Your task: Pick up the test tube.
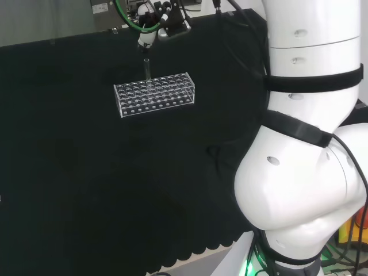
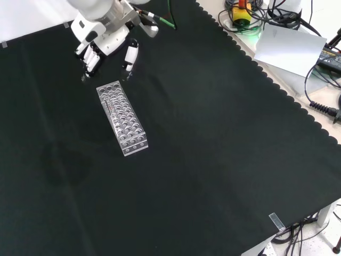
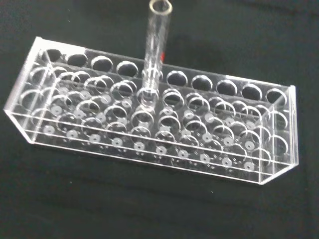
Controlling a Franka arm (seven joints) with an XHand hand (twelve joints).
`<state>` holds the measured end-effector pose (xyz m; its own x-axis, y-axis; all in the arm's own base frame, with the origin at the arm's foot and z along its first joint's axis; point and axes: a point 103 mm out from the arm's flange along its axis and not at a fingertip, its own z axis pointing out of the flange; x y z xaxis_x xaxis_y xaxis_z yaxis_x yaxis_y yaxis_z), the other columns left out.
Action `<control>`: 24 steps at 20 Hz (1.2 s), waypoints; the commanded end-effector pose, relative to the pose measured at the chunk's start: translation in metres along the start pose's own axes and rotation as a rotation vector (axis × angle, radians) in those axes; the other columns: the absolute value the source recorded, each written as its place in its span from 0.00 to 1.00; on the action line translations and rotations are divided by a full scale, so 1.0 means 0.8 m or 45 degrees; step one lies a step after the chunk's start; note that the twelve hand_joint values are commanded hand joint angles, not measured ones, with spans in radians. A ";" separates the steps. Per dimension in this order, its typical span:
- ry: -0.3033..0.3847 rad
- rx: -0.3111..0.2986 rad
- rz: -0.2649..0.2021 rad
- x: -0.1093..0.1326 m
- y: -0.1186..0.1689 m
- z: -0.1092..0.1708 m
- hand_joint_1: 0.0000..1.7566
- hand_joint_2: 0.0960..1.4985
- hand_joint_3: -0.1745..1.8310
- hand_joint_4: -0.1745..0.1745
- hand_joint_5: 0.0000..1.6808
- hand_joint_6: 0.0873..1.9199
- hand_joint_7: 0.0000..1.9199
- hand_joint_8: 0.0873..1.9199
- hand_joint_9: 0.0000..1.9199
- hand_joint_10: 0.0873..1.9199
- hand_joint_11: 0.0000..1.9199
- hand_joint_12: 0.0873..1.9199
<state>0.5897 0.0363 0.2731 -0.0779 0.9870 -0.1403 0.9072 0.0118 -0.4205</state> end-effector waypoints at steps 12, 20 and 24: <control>-0.041 0.125 0.008 0.009 0.046 0.043 0.45 0.69 0.00 0.12 0.31 0.05 0.30 0.43 0.28 0.39 0.06 0.80; -0.093 0.160 -0.006 0.022 0.061 0.054 0.46 0.69 0.00 0.12 0.28 0.12 0.31 0.43 0.27 0.39 0.06 0.80; -0.111 0.180 -0.012 0.024 0.063 0.060 0.46 0.69 0.00 0.11 0.26 0.20 0.36 0.43 0.28 0.39 0.06 0.80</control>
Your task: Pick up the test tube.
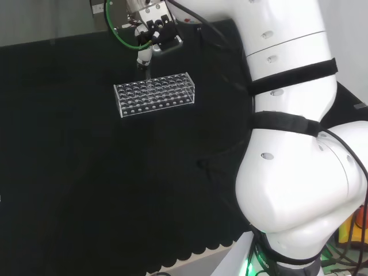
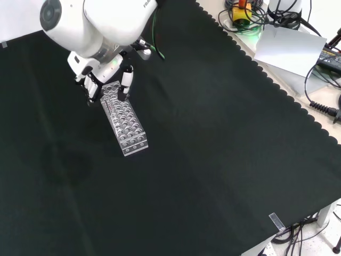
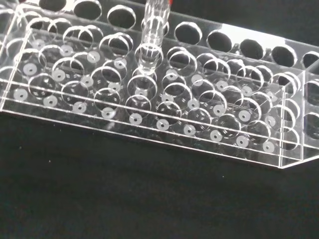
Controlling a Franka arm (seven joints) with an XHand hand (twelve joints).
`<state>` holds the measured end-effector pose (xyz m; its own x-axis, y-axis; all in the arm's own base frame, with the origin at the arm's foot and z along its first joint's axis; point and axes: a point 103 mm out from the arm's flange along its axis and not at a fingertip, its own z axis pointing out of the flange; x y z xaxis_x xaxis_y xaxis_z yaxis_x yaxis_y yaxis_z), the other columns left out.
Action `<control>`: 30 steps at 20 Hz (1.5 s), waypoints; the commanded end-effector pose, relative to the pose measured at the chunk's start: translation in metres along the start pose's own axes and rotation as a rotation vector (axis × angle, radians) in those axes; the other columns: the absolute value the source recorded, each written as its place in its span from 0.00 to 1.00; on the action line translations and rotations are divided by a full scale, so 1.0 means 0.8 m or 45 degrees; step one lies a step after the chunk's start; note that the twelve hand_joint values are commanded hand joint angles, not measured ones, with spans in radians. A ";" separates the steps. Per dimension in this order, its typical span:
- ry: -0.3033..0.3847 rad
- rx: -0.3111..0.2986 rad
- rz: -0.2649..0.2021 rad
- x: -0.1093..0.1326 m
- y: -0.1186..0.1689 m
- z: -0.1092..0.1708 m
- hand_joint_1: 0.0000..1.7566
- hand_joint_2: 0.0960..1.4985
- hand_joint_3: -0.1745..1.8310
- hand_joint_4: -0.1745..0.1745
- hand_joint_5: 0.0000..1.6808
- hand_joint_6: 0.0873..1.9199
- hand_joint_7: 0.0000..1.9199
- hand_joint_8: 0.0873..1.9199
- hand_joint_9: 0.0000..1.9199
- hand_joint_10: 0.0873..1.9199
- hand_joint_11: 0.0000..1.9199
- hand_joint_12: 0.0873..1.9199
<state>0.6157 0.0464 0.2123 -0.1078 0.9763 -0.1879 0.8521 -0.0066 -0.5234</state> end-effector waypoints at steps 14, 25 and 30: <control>-0.028 0.009 -0.015 0.018 0.005 0.015 0.49 0.69 0.00 0.08 0.34 0.35 0.50 0.40 0.41 0.33 0.10 0.79; 0.024 -0.031 0.016 0.026 0.014 0.018 0.51 0.68 0.00 0.09 0.35 0.36 0.51 0.40 0.42 0.33 0.12 0.78; 0.070 -0.159 0.062 0.027 0.012 0.023 0.57 0.68 0.00 0.05 0.52 0.33 0.63 0.34 0.56 0.27 0.24 0.71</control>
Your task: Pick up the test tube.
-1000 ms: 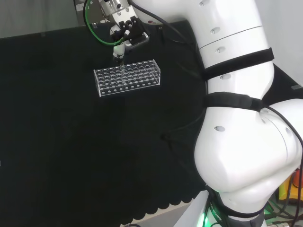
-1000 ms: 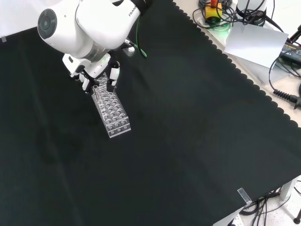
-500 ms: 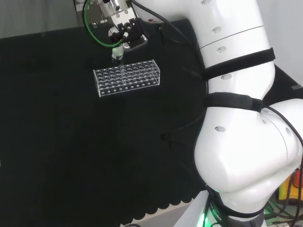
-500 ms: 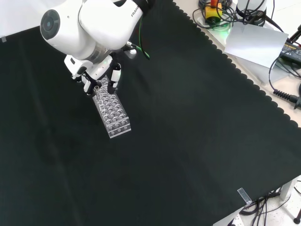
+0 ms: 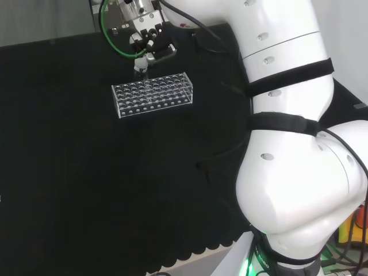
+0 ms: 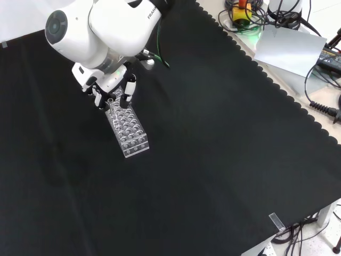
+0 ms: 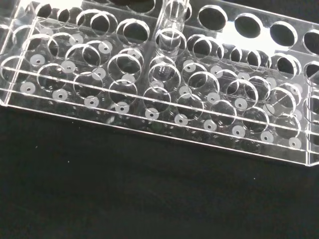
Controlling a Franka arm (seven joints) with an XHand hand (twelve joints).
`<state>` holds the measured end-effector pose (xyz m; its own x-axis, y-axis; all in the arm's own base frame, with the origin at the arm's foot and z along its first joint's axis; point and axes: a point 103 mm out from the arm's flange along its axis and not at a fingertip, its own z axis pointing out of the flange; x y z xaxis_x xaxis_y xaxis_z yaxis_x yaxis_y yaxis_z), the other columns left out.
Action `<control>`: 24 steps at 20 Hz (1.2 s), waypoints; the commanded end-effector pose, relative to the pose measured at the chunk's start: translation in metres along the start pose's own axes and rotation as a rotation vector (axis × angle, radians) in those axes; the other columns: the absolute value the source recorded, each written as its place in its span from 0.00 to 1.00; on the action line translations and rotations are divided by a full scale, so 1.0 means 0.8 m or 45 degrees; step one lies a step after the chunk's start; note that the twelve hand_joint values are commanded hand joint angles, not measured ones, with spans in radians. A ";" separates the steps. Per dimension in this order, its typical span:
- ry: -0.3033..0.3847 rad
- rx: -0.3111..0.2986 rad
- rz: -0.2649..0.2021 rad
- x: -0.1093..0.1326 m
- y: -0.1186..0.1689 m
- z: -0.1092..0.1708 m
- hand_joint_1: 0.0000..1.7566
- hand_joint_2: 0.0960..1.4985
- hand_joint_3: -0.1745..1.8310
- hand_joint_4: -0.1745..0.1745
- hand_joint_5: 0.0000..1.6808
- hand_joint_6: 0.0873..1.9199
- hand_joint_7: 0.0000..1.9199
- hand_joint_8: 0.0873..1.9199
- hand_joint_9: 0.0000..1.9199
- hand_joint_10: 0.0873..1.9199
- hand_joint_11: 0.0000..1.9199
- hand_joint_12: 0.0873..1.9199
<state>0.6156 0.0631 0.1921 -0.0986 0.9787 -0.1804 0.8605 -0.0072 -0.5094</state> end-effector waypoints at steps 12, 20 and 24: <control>0.199 -0.415 0.152 -0.014 -0.010 -0.012 0.70 0.67 0.00 0.00 0.83 0.11 0.90 0.20 0.89 0.22 0.68 0.40; 0.271 -0.388 0.165 -0.028 -0.018 -0.026 0.70 0.67 0.00 0.00 0.85 0.08 0.90 0.21 0.90 0.22 0.69 0.38; 0.335 -0.362 0.155 -0.037 -0.028 -0.041 0.70 0.67 0.00 0.00 0.85 0.08 0.91 0.21 0.90 0.22 0.69 0.38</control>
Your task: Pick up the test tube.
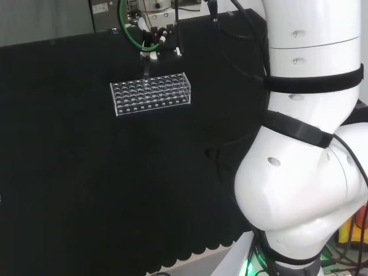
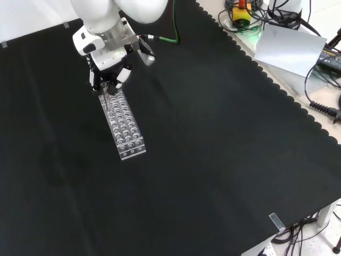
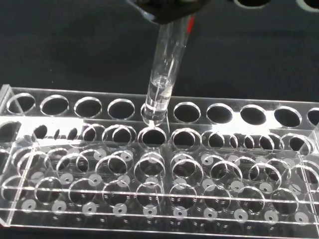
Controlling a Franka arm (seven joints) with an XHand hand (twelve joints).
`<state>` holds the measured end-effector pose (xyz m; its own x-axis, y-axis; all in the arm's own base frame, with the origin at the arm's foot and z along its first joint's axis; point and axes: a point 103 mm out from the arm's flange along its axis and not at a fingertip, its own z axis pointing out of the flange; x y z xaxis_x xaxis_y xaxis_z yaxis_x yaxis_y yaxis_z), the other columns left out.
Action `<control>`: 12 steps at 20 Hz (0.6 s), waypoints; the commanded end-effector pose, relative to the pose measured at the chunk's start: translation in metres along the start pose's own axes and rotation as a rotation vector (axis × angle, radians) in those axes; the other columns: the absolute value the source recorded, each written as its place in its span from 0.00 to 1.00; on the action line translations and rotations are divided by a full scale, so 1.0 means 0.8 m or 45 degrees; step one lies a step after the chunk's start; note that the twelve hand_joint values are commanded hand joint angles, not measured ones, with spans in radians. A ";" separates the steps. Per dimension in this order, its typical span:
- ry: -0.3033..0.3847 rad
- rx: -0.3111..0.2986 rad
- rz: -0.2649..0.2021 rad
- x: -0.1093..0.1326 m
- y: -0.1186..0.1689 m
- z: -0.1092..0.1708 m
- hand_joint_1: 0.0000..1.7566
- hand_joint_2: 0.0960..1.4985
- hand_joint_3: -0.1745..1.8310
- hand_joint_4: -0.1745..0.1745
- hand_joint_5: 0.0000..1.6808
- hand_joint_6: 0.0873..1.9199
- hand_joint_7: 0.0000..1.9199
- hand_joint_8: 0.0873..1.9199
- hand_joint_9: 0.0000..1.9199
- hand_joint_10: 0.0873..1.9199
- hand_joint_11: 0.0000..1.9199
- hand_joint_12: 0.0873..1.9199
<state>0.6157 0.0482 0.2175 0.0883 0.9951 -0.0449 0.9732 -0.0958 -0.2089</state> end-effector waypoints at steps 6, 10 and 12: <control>0.165 0.031 -0.002 -0.017 -0.012 -0.061 0.70 0.67 0.00 0.00 0.86 0.07 0.91 0.21 0.90 0.23 0.69 0.38; 0.182 -0.002 -0.013 -0.023 -0.020 -0.086 0.70 0.67 0.00 0.00 0.86 0.07 0.91 0.21 0.90 0.23 0.69 0.38; 0.184 -0.020 -0.013 -0.027 -0.025 -0.100 0.70 0.67 0.00 0.00 0.86 0.07 0.91 0.21 0.90 0.23 0.69 0.38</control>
<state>0.6162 0.0364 0.2764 0.1128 0.9904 0.0795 0.9721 -0.0935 -0.2151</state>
